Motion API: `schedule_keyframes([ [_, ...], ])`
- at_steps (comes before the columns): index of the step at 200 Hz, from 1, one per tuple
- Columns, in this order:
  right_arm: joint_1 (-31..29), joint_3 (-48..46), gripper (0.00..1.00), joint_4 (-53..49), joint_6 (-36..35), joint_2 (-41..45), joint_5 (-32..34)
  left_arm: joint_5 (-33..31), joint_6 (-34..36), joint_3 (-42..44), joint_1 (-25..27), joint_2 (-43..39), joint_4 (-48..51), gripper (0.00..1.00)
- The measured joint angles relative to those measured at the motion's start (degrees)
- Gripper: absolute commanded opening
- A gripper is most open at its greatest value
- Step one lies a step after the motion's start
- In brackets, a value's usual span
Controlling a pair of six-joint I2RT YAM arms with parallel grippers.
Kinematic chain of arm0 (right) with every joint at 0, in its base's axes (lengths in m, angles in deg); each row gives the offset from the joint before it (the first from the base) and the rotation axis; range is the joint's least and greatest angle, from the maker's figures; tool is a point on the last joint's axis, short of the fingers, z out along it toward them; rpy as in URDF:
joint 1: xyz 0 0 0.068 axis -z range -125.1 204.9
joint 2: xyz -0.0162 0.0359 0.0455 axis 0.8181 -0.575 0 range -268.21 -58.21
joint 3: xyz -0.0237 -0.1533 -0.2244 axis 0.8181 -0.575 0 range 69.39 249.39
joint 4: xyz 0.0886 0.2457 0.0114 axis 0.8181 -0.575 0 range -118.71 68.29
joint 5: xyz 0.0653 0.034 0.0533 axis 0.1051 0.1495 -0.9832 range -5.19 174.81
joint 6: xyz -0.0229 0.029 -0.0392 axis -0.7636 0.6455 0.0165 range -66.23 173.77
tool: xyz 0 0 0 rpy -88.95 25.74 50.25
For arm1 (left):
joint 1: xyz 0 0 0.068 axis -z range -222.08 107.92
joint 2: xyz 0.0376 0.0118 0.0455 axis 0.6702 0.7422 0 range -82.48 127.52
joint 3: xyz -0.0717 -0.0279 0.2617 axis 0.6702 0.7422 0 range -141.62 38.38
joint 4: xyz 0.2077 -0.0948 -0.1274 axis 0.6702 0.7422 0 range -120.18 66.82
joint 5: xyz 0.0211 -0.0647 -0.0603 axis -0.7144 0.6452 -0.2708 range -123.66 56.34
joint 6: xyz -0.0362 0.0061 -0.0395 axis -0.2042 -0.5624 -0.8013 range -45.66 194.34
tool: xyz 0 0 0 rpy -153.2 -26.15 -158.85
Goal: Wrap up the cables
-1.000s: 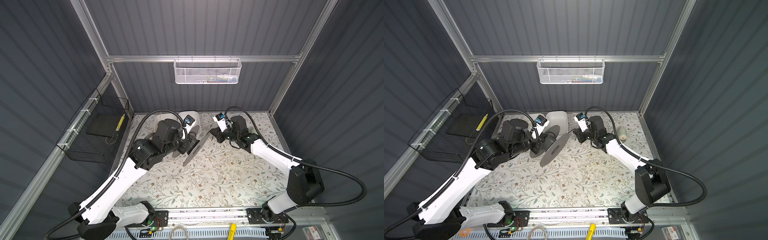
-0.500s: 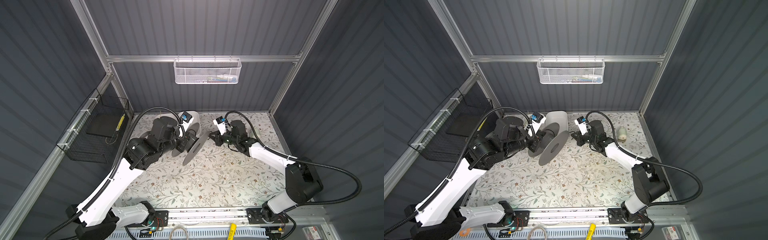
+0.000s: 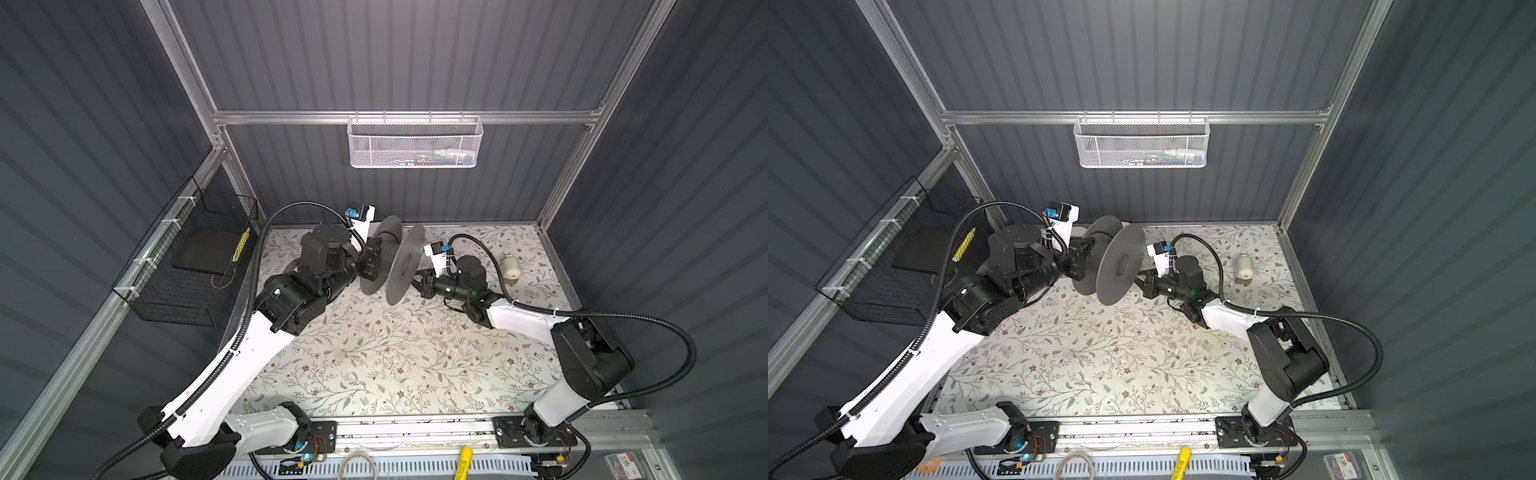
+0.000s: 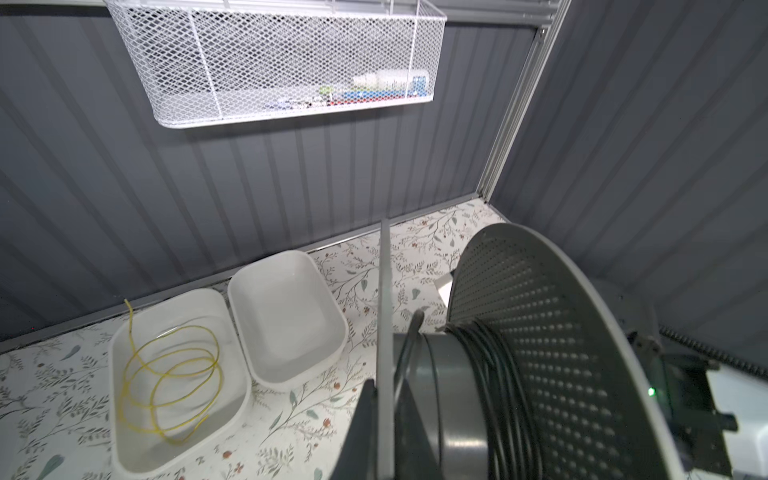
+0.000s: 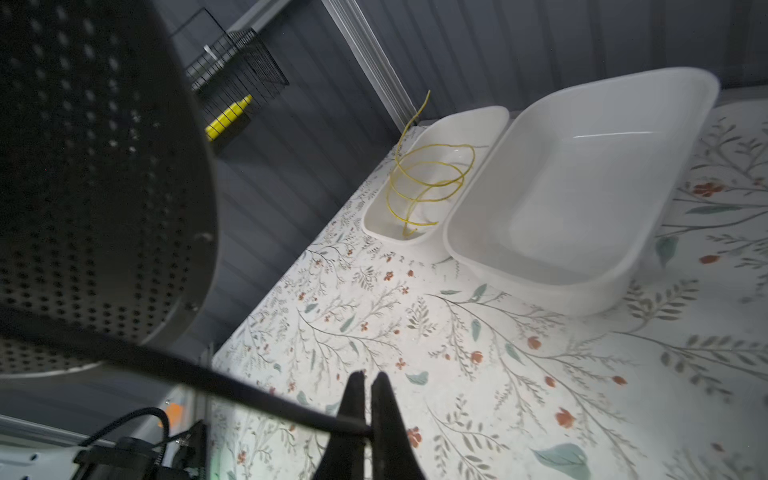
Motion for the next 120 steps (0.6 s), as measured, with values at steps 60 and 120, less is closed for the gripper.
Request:
schedule_keyframes([
  [60,-1.51,-3.85,0.0,22.58,20.98,-4.13,-2.23,-0.44,-4.72,9.22,-0.02,-0.81,-16.24,0.0],
  [120,-1.9,-4.17,0.0,34.84,31.39,-6.4,-3.1,-0.83,-5.44,12.11,-0.61,-1.42,-25.05,0.0],
])
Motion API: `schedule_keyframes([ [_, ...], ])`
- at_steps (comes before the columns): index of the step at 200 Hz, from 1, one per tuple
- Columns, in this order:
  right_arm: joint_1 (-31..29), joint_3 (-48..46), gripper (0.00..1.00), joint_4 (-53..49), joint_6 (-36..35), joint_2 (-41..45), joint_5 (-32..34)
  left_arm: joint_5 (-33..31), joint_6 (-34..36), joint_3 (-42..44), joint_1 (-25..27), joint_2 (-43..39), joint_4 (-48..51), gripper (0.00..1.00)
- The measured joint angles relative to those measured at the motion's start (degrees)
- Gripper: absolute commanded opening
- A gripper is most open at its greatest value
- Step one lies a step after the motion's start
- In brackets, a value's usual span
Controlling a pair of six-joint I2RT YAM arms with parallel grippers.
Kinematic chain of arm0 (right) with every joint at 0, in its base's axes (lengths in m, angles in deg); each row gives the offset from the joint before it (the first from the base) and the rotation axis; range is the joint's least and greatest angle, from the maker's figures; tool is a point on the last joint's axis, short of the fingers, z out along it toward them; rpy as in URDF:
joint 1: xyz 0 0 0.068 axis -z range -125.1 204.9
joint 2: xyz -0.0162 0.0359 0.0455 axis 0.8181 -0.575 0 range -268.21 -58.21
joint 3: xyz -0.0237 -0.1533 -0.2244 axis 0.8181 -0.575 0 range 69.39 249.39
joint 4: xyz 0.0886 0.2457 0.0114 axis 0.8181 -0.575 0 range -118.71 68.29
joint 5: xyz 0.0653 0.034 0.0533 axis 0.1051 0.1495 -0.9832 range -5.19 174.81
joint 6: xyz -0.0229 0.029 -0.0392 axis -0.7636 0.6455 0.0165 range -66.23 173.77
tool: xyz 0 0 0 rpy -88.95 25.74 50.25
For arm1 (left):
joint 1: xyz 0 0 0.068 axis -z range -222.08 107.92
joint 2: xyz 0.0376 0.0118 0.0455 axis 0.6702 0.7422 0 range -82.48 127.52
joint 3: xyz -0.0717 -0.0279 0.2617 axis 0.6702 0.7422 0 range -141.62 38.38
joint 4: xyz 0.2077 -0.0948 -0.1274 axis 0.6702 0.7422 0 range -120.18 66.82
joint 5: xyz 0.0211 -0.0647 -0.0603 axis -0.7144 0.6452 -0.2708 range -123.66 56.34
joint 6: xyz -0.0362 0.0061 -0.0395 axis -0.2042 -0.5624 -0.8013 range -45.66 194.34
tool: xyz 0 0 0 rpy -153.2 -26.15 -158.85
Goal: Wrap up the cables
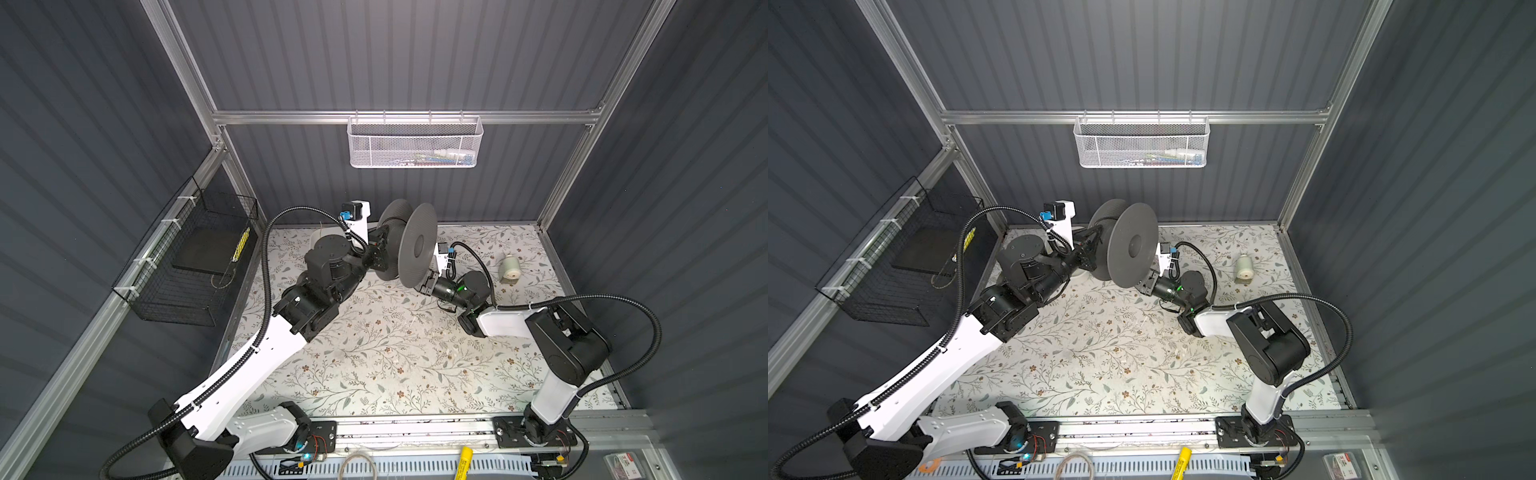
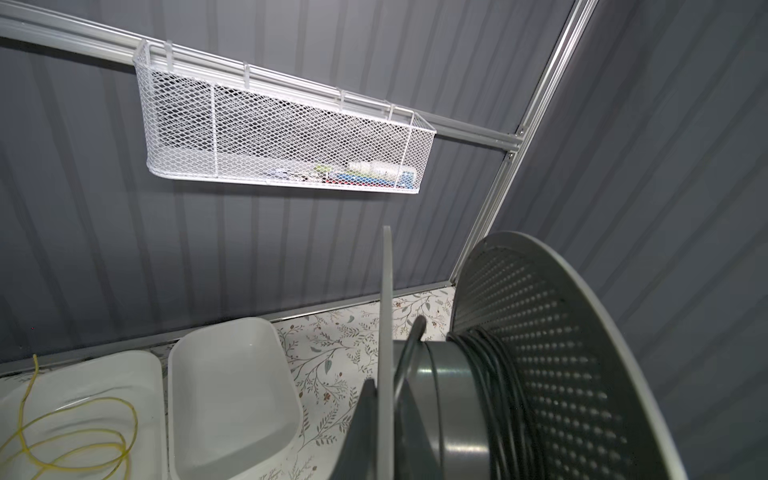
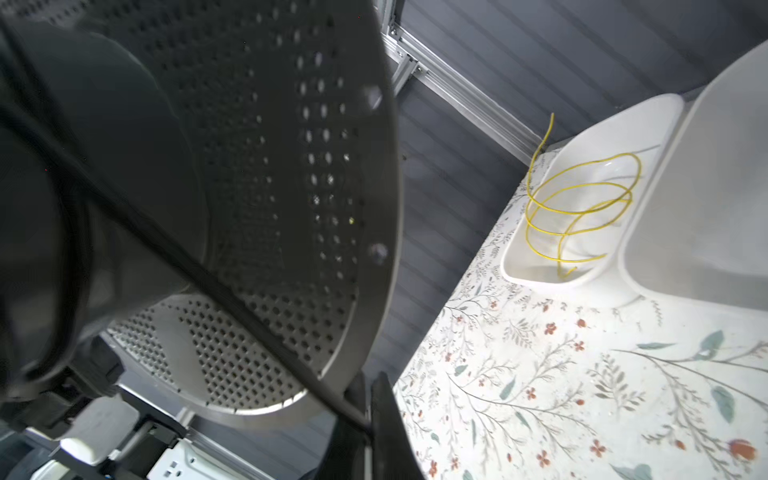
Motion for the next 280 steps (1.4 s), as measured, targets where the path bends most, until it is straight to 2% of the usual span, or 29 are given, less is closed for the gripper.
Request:
schedule_keyframes([
  [72,0.02,-3.58,0.03,-1.7,-1.33,0.0,-0.81,1.2,0.96,6.05,-1.22,-1.53,-3.13,0.0],
  [124,0.26,-7.02,0.01,-3.93,-1.92,2.45,-1.64,6.58,-2.54,11.67,-4.52,-2.27,-10.12,0.0],
  [162,1.36,-9.2,0.01,-4.74,-3.23,6.21,-3.08,7.56,-4.76,15.37,-6.21,-3.23,-15.96,0.0],
  [216,1.88,-9.49,0.02,-3.89,-3.1,8.59,-5.03,13.18,-15.61,22.16,-11.76,-2.27,-28.06,0.0],
  [280,1.81,-9.46,0.04,3.89,1.9,6.73,-4.39,16.2,-26.93,26.64,-12.41,3.02,-43.3,0.0],
])
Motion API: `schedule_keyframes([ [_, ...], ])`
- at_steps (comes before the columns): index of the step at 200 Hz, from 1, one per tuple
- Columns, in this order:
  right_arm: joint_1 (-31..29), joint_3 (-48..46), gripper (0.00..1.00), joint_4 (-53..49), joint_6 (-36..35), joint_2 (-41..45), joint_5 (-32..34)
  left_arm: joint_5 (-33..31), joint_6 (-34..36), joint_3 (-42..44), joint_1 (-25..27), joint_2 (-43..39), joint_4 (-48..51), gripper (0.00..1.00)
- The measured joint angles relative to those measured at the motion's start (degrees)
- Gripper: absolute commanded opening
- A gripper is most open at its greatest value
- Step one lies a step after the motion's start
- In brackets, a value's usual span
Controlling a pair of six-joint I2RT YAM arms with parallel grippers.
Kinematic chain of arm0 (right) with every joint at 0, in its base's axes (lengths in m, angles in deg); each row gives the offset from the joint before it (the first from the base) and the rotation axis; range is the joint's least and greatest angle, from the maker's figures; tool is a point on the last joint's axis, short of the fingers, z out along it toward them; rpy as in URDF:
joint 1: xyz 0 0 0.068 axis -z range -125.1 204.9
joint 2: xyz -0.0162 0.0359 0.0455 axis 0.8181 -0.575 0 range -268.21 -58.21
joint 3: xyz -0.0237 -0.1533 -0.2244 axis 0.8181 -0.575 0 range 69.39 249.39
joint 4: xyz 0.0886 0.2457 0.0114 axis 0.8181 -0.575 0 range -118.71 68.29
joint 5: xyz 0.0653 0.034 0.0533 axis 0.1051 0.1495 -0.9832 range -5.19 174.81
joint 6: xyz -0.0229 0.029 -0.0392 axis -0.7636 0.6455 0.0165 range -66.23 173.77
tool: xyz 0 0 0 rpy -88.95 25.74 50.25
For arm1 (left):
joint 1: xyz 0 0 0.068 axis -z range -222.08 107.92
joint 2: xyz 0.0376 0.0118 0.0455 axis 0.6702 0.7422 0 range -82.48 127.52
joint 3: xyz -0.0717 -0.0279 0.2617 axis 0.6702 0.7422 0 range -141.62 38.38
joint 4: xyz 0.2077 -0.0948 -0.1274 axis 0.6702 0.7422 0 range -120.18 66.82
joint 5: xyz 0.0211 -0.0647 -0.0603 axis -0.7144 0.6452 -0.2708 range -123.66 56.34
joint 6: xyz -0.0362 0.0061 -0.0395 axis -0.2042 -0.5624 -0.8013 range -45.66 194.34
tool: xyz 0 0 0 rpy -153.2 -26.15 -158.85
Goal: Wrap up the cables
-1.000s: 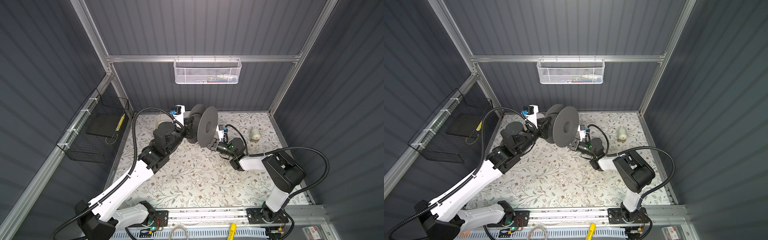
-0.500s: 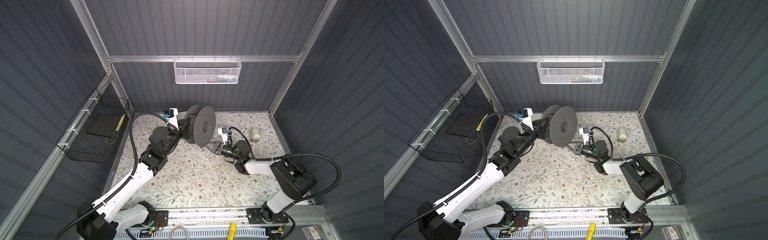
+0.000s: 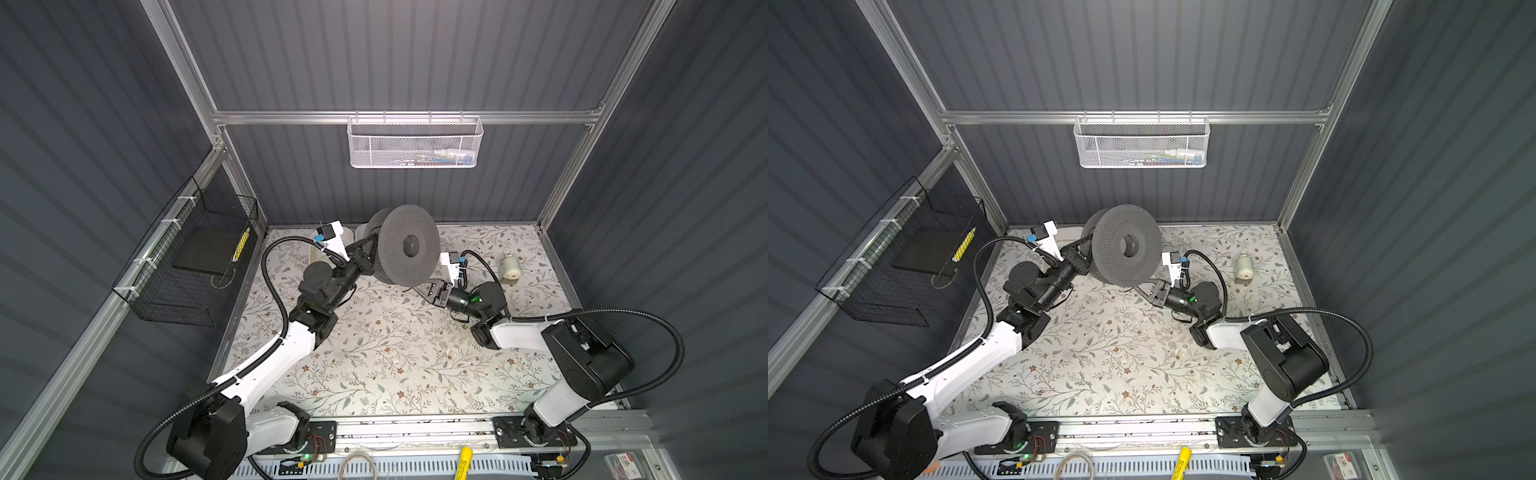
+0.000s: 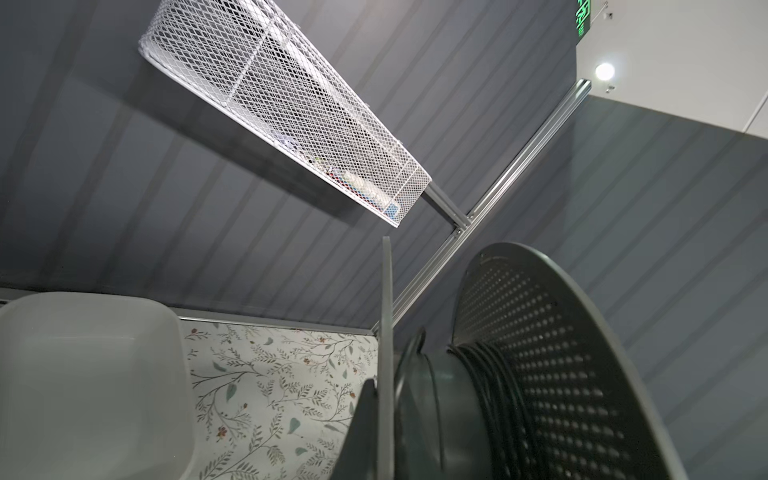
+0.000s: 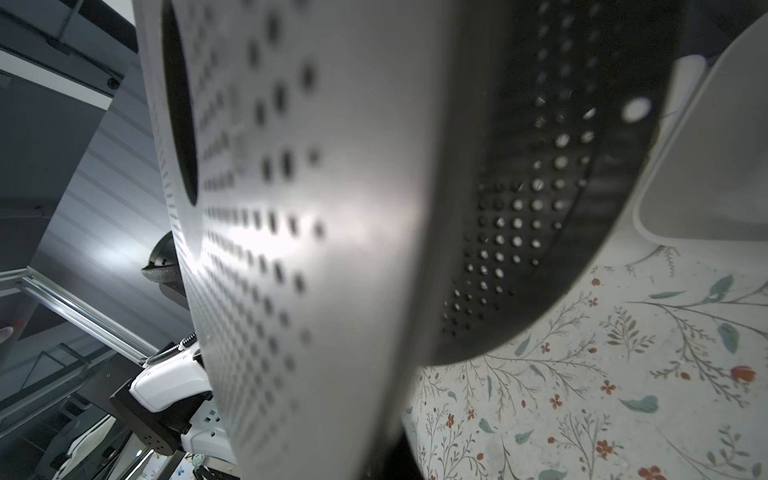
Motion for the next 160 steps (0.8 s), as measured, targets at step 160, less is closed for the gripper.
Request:
schedule_keyframes([
  [160,-2.23,-9.84,0.36,1.07,1.75,-1.18,2.51,-1.42,-15.34,23.52,-0.37,1.79,-28.5,0.0],
])
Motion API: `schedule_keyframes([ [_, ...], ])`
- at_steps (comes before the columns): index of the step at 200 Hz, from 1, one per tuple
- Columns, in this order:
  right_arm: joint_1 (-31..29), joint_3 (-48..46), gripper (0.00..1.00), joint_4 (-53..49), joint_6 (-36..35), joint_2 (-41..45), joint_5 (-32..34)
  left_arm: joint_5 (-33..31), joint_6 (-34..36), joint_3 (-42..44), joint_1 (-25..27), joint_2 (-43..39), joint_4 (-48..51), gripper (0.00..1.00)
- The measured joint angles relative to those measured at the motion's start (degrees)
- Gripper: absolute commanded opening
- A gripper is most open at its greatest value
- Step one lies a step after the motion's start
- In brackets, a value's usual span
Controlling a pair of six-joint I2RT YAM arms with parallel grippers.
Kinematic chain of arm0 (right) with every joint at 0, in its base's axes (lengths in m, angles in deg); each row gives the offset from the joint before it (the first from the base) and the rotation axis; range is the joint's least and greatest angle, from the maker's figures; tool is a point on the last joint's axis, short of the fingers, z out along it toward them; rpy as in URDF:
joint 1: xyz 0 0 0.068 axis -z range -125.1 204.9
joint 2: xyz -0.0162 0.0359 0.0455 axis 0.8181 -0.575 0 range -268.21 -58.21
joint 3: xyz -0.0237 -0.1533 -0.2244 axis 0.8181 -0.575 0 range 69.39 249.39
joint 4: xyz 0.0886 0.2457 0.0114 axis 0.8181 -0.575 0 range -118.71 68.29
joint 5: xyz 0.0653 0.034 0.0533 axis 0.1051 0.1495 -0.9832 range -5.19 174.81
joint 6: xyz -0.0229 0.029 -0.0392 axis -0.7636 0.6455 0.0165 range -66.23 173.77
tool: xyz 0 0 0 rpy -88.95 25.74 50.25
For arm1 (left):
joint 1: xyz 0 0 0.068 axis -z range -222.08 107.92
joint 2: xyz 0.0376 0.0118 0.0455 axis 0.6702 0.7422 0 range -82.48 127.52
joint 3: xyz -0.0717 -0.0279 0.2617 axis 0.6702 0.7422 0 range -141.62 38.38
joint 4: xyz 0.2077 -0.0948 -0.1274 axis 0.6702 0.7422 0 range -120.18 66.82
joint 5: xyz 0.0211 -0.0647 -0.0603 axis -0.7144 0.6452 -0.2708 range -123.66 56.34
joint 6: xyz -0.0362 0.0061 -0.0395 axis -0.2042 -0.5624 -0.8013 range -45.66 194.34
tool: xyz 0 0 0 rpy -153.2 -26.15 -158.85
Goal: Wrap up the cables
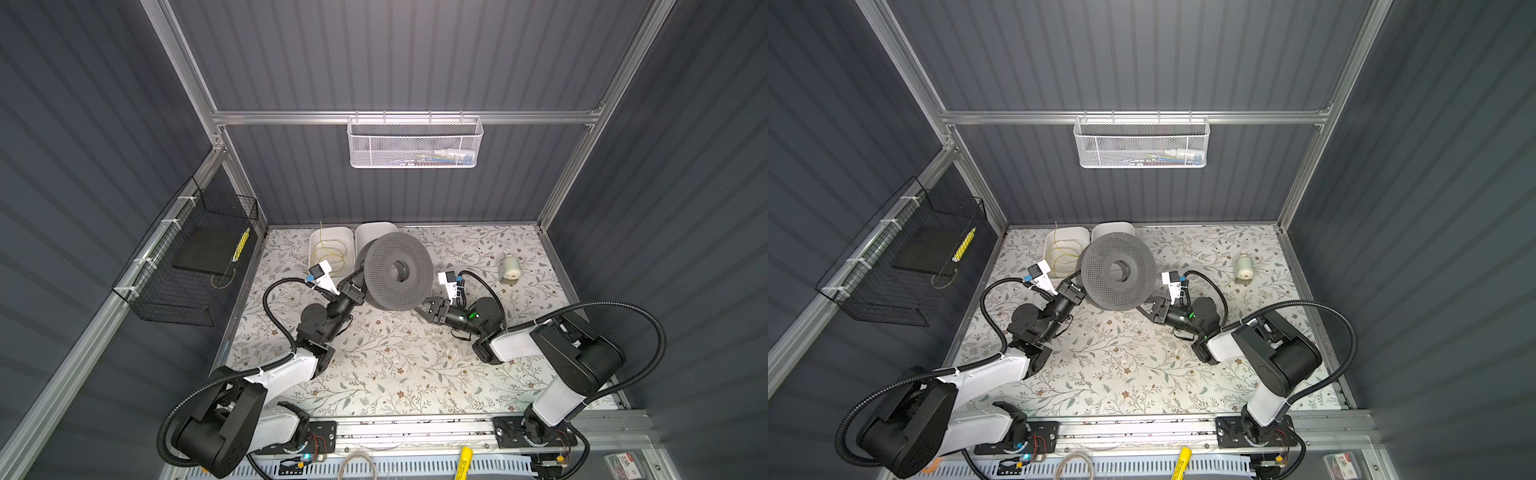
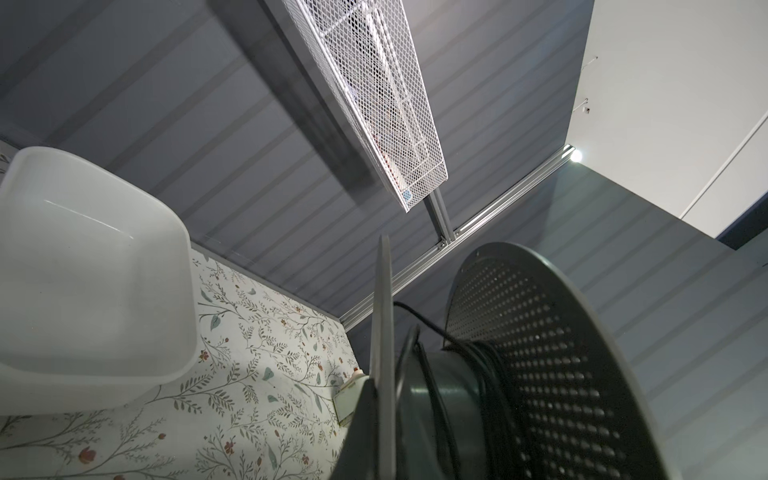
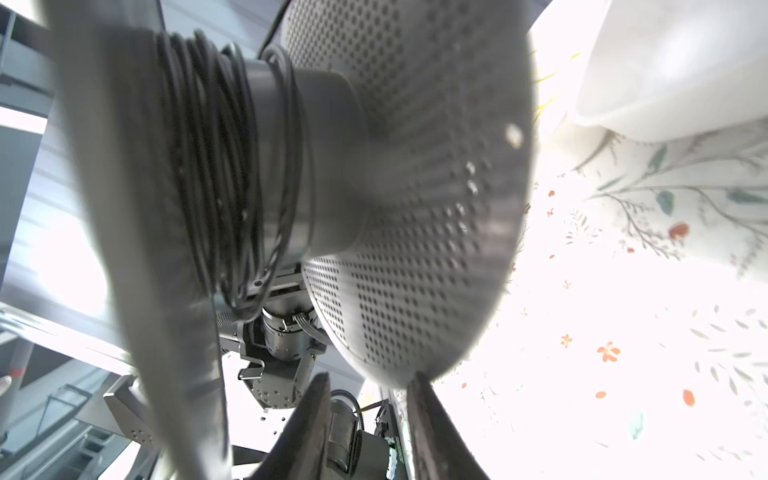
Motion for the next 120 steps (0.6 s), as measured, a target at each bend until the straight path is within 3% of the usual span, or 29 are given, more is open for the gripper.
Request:
schedule_keyframes([
  [59,4.22,-7.87,0.39,-11.06,-4.22,8.61,-0.11,1.31,-0.24,0.07,0.0,-1.16,-1.6,0.0],
  [120,16.06,-5.57,0.44,-51.76,-19.61,36.48,7.1,8.02,-0.44,2.86,0.0,-1.29,0.52,0.0],
])
